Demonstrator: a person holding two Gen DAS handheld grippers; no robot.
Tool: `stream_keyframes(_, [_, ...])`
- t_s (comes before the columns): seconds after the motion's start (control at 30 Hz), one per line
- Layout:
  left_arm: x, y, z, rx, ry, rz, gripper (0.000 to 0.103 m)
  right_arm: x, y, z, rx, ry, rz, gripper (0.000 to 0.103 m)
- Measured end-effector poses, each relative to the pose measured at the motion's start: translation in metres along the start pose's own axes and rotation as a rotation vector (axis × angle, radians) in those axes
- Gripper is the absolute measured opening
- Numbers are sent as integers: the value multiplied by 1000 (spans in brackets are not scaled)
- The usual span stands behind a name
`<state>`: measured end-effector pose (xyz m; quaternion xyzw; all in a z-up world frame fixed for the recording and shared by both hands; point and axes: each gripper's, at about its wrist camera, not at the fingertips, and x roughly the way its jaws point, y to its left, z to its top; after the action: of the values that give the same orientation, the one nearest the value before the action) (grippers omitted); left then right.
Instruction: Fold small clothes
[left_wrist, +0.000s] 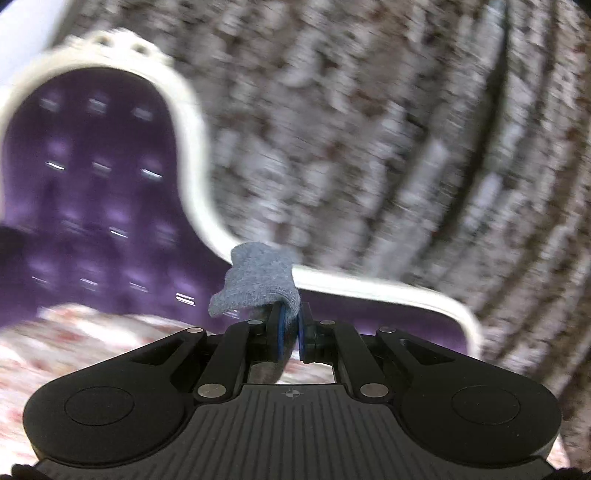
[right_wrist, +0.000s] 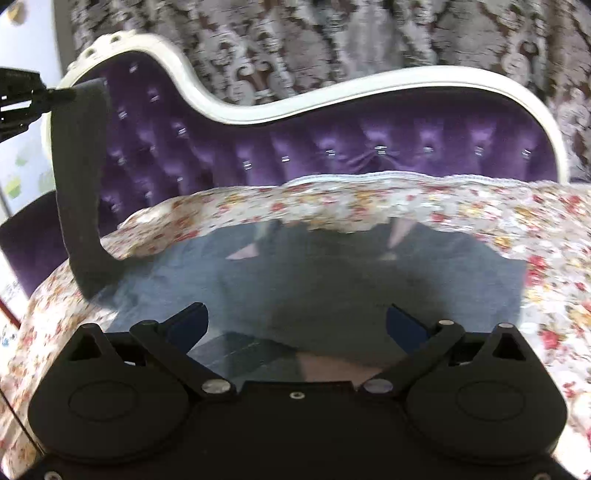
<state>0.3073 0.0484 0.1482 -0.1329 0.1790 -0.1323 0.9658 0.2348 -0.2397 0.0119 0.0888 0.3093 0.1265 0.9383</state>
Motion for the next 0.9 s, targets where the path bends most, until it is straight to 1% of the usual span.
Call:
stream_keyframes(0.1, [29,-43,-29,8,64,-78,7,-3,-18,5,49,-7,-34,102])
stream_keyframes(0.2, [53,-76,-64,33,125,-124,7,-5,-33,9,64,-29,-96,102])
stream_keyframes(0.3, [75,-100,-104,52,214,-164,9,-6,-47,12,87,-34,-139,102])
stream_keyframes(0.33, [81,-106,-114,68,246,-173,19,-5,-51,13,98,-32,-147,102])
stream_keyframes(0.37, [86,-112,-122,83,270,-185,33,-5,-55,13,110,-29,-156,102])
stream_keyframes(0.43, [89,-121,-133,120,294,-214,41,-4,-62,13,127,-25,-177,102])
stream_keyframes(0.5, [86,-128,-136,158,296,-225,44,-4,-66,13,130,-21,-200,102])
stream_keyframes(0.6, [74,-124,-133,163,258,-235,53,-1,-70,14,117,-20,-240,102])
stream_keyframes(0.67, [66,-114,-130,150,228,-214,61,1,-71,13,114,-17,-254,102])
stream_keyframes(0.73, [59,-96,-130,141,215,-163,64,1,-72,12,117,-15,-251,102])
stream_keyframes(0.8, [59,-74,-133,142,223,-72,65,1,-71,11,114,-20,-248,102])
stream_keyframes(0.9, [65,-34,-147,131,277,97,64,1,-67,10,98,-31,-241,102])
